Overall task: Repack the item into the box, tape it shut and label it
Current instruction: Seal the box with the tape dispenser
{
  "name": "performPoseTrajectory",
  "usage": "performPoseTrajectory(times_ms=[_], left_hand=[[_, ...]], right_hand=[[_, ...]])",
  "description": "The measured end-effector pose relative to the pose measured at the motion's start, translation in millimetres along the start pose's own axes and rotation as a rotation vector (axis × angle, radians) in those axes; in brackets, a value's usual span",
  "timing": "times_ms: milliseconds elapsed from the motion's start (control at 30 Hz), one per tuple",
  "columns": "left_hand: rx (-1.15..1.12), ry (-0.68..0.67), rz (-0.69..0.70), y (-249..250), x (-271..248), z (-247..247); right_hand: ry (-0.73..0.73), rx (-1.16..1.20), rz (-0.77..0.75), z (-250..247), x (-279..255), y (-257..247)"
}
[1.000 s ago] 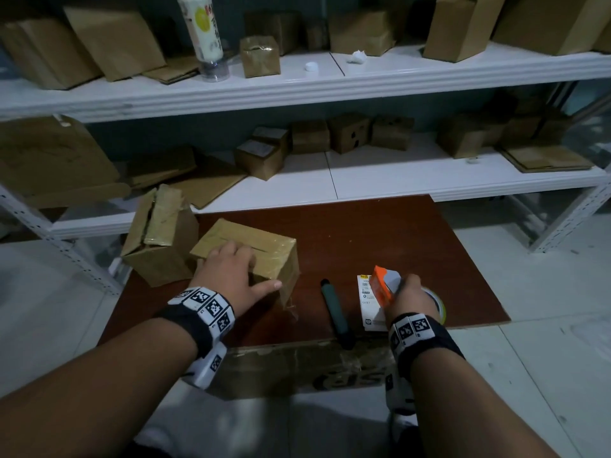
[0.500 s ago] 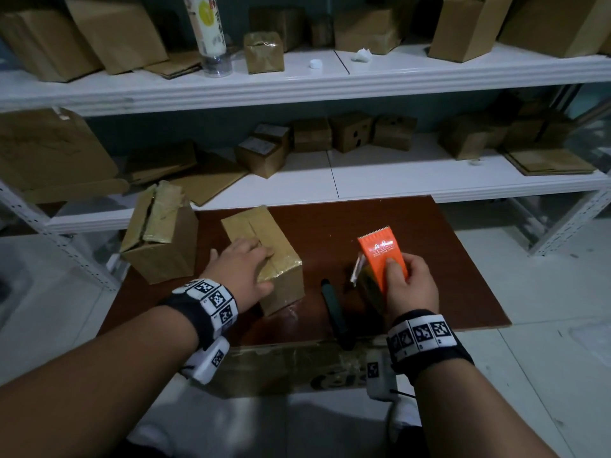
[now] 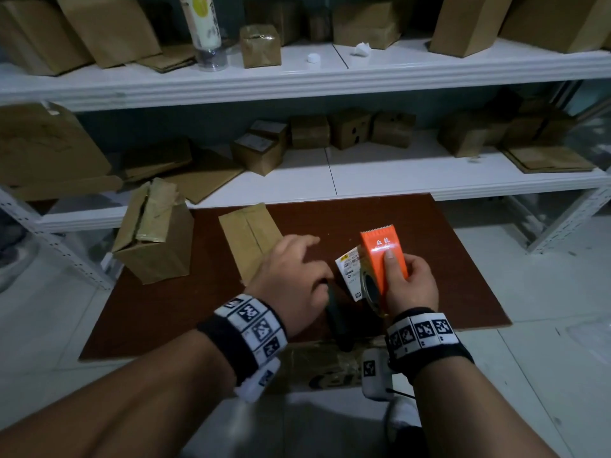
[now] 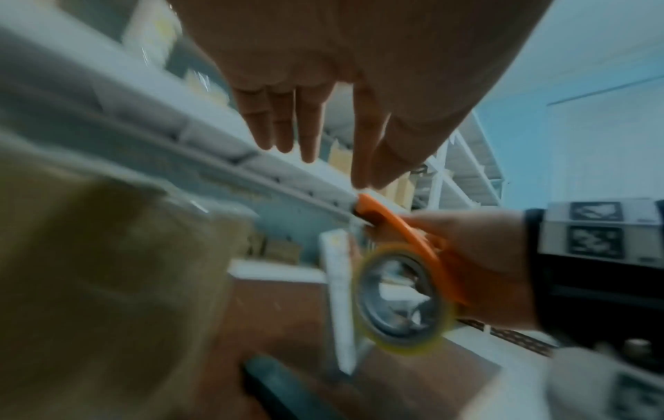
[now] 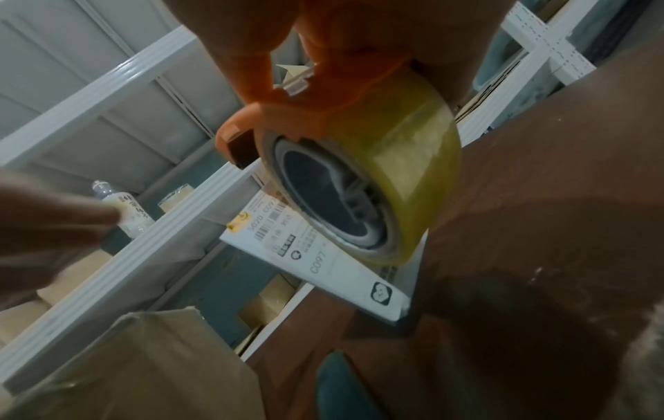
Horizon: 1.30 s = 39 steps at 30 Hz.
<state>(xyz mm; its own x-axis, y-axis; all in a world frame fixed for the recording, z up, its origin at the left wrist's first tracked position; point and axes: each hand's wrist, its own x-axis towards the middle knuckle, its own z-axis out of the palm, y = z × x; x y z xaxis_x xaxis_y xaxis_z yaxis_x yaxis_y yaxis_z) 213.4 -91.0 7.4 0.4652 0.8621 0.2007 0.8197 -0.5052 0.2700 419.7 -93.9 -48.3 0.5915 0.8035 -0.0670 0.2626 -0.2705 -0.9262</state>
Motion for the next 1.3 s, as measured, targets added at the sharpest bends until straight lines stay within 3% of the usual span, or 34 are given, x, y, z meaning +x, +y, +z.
performPoseTrajectory(times_ms=[133, 200, 333, 433, 533, 800, 900, 1000, 1133, 1233, 1300], left_hand=[[-0.134, -0.248, -0.11, 12.2, 19.9, 33.0], [-0.163, -0.299, -0.094, 10.7, 28.5, 42.4], [-0.216, -0.22, -0.125, 13.4, 35.3, 53.1], [-0.329, -0.088, -0.268, 13.1, 39.9, 60.9], [-0.347, -0.115, -0.377, 10.9, 46.9, 67.0], [-0.296, -0.084, -0.447, 23.4, 59.5, 73.6], [-0.281, -0.144, -0.528, 13.8, 63.7, 74.8], [-0.358, -0.121, -0.609, 5.8, 62.3, 83.3], [-0.61, -0.198, -0.503, 11.6, 63.7, 96.3], [-0.373, -0.297, -0.4, 14.2, 65.8, 98.2], [-0.362, -0.236, -0.394, 17.5, 63.6, 93.0]], right_hand=[[-0.006, 0.004, -0.019, -6.0, 3.0, 3.8], [-0.019, 0.004, -0.029, -10.3, 4.7, 6.3], [-0.048, -0.004, -0.021, -20.8, 8.2, 6.5], [-0.039, -0.048, -0.023, -28.5, 12.3, 8.1], [-0.034, -0.121, 0.013, -35.4, 14.2, 10.4], [0.011, -0.181, 0.047, -54.7, 17.4, 11.2], [0.113, -0.107, 0.1, -70.2, 25.9, 14.2], [0.211, 0.017, 0.163, -85.5, 32.0, 15.6], [0.15, 0.073, 0.18, -83.2, 28.9, 14.7], [0.09, 0.051, 0.104, -74.4, 28.7, 14.9], [0.048, 0.046, 0.053, -68.9, 26.6, 13.1]])
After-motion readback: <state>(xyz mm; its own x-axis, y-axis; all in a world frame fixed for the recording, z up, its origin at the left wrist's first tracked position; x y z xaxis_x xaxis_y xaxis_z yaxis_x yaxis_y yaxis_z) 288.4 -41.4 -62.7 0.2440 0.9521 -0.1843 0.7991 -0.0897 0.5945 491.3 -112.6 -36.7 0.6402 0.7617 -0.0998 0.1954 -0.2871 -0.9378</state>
